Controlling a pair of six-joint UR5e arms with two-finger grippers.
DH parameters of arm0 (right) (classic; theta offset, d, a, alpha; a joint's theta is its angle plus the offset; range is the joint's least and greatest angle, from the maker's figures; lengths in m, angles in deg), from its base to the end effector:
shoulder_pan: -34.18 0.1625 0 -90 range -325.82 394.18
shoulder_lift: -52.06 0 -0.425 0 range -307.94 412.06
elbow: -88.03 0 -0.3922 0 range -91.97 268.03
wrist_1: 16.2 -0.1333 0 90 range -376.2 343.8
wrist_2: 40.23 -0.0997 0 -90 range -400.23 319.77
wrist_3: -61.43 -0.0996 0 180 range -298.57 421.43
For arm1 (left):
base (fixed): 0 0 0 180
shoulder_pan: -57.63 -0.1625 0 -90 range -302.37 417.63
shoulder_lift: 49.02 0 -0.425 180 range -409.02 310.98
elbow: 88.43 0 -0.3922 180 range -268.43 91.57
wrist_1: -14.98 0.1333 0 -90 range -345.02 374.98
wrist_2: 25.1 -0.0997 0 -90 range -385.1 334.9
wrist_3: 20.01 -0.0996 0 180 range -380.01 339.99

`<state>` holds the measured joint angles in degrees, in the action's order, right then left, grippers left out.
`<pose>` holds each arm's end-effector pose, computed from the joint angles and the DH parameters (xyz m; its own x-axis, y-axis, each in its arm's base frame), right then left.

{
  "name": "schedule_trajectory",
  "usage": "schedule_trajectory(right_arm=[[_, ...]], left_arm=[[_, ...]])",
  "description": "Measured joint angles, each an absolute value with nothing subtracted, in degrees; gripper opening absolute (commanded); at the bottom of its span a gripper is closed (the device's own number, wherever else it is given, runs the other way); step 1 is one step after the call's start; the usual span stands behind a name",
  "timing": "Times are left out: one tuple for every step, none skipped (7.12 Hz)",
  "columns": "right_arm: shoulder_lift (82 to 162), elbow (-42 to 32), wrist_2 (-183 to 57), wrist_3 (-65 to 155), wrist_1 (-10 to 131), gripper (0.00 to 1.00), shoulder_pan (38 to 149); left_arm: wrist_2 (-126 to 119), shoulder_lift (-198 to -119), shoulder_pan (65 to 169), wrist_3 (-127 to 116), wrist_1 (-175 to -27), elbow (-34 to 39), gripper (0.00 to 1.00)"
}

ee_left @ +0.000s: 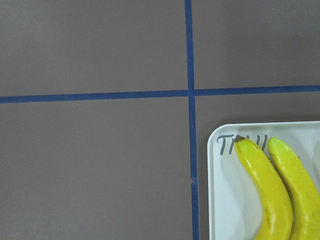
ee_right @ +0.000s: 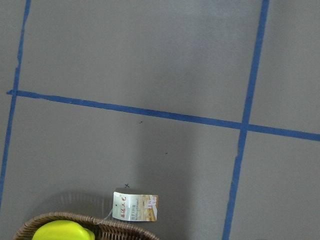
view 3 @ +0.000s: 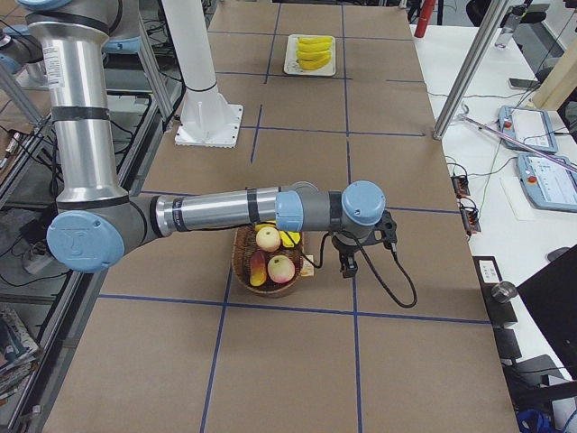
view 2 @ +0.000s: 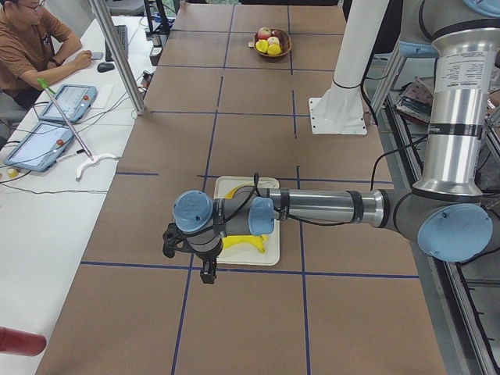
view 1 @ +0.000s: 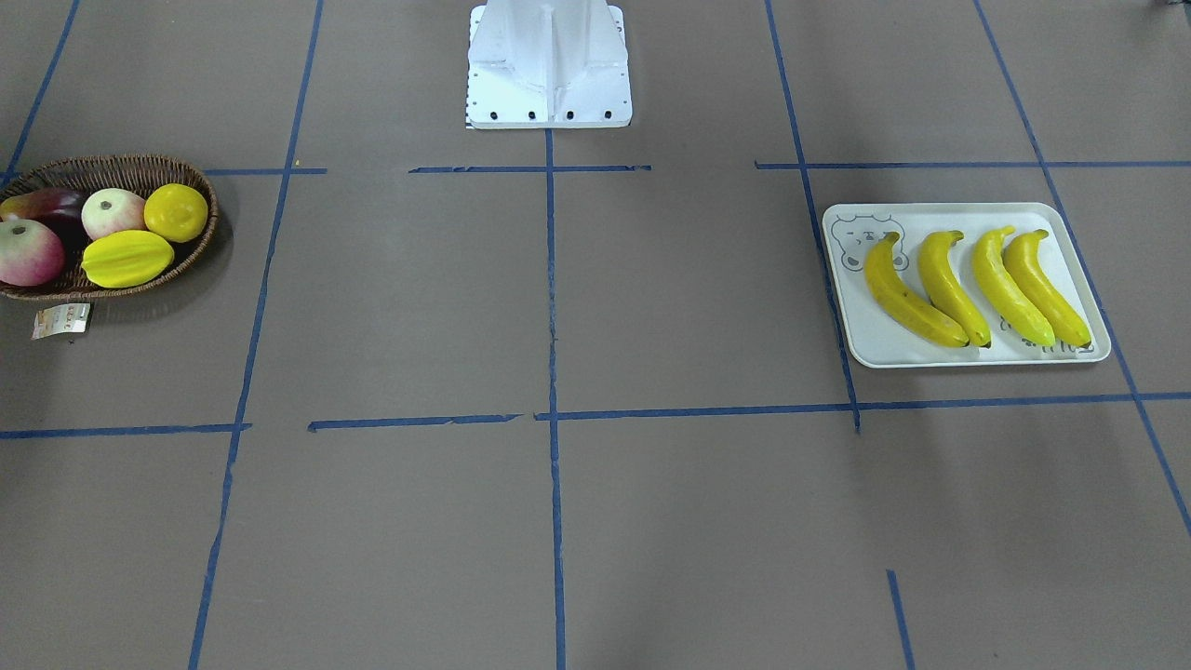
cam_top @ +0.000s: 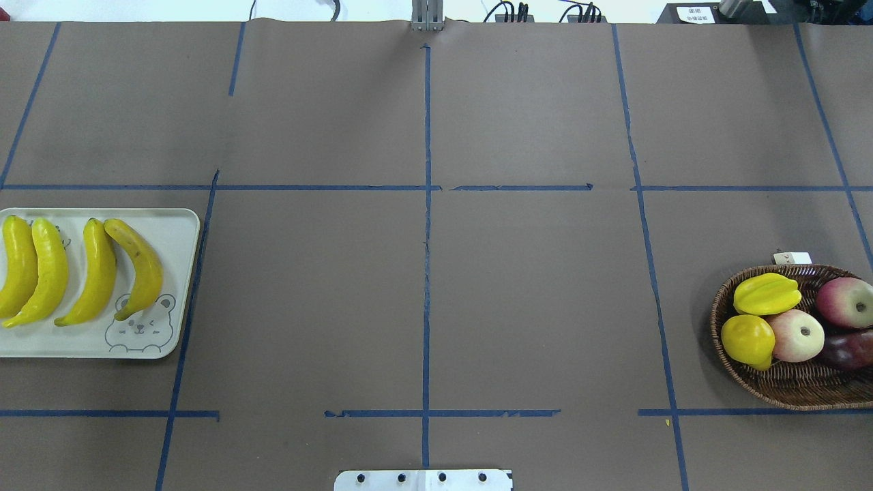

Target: Transfer all bananas from basket to plate

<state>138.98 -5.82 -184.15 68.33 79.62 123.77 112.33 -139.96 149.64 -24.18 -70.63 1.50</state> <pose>0.0491 -0.5134 0.5963 0.5837 -0.1398 0.7999 0.0778 0.9902 0.1163 -0.0773 -0.4921 0.6549 0.6752 0.0038 -0.7376 -0.0141 0.9999 -0.0078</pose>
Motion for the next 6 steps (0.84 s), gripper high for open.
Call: schedule_trajectory(right_arm=[[139.87,-5.41,-183.72,68.44,79.57,1.0,125.46],[141.0,-5.35,-182.81,68.66,79.47,1.0,127.43],[141.97,-5.5,-180.18,69.33,79.32,1.0,129.24],[143.09,-5.41,-177.55,70.47,79.0,1.0,130.24],[144.55,-5.34,-176.24,71.36,78.64,1.0,130.65],[145.84,-5.38,-175.81,71.72,78.47,1.0,130.79]], left_arm=[[112.41,-139.6,149.65,-23.67,-70.88,1.66,1.0],[112.44,-139.43,149.65,-23.53,-71.06,1.66,1.0],[112.44,-139.29,149.65,-23.56,-71.17,1.69,1.0],[112.44,-139.17,149.65,-23.59,-71.21,1.72,1.0],[112.45,-139.14,149.65,-23.65,-71.23,1.73,1.0],[112.45,-139.12,149.63,-23.69,-71.23,1.73,1.0]])
